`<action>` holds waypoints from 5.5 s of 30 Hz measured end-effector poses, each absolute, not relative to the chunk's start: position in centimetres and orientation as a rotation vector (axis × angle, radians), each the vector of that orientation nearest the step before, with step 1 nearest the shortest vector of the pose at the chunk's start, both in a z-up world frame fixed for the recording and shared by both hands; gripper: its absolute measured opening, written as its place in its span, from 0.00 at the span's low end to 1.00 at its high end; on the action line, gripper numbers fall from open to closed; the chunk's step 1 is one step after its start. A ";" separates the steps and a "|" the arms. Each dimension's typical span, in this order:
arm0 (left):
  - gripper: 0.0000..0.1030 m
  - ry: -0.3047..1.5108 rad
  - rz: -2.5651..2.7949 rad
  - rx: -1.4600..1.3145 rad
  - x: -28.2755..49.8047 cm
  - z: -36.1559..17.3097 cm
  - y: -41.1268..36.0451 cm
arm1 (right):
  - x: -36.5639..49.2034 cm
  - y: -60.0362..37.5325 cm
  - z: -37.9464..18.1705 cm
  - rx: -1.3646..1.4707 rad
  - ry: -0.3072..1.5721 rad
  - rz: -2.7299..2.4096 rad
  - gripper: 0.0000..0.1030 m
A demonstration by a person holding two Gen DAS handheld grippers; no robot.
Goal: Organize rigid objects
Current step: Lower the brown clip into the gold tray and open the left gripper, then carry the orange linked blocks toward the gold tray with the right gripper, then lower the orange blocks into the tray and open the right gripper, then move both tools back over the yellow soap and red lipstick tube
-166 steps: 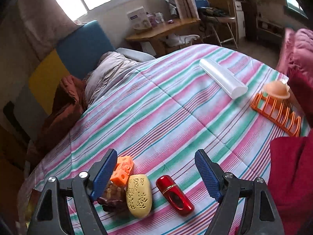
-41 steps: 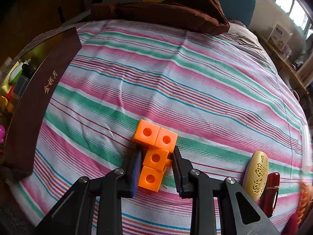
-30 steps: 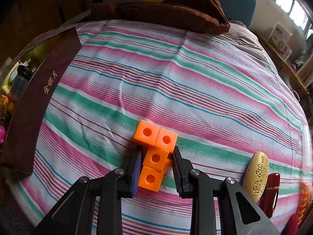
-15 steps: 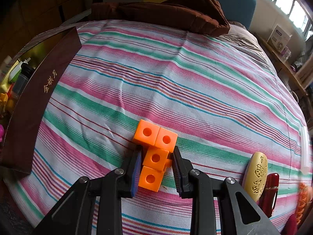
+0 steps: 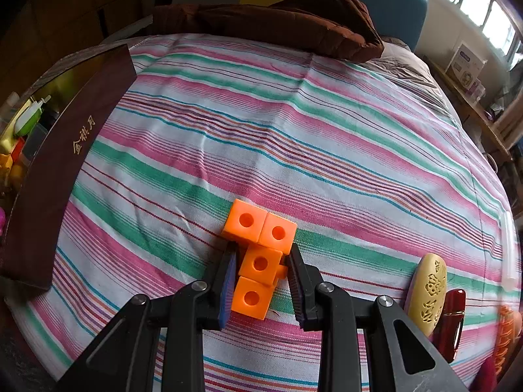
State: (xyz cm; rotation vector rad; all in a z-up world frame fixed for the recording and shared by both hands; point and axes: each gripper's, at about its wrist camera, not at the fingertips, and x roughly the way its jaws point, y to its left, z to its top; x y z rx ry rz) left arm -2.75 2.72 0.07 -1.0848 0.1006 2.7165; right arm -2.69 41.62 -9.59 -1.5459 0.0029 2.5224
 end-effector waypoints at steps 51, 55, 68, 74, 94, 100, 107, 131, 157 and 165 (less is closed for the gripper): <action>0.64 0.057 2.726 -1.074 -2.2 -0.2 0.8 | -5.4 33.7 -0.8 -1.379 0.103 2.781 0.25; 0.64 0.037 2.741 -1.074 -2.4 -0.1 0.0 | -7.2 28.7 0.5 -1.392 0.067 2.907 0.25; 0.64 0.002 2.781 -1.091 -2.7 -0.1 -2.3 | -15.0 14.5 -2.1 -1.576 -0.102 3.028 0.25; 0.64 -0.009 2.783 -1.114 -3.0 -0.6 -2.9 | -17.1 12.7 -6.5 -1.763 -0.194 2.912 0.25; 0.64 -0.010 2.777 -1.124 -3.0 -0.7 -2.8 | -15.9 13.9 -7.6 -1.790 -0.012 2.901 0.41; 0.64 -0.003 2.777 -1.107 -2.6 -0.3 -2.6 | -14.7 14.5 -6.0 -1.708 0.021 2.940 0.42; 0.64 0.013 2.771 -1.087 -2.1 0.1 -2.1 | -12.2 16.1 -3.2 -1.571 0.054 2.995 0.49; 0.64 0.139 2.663 -1.001 -0.8 1.9 3.4 | -1.3 33.9 2.2 -1.182 -0.015 2.764 0.60; 0.64 0.369 2.398 -0.890 0.8 2.6 18.4 | 10.5 58.2 -2.3 -0.886 0.672 2.119 0.65; 0.64 0.465 2.318 -0.855 2.2 2.2 22.7 | 10.8 58.5 -2.7 -0.869 0.727 2.099 0.68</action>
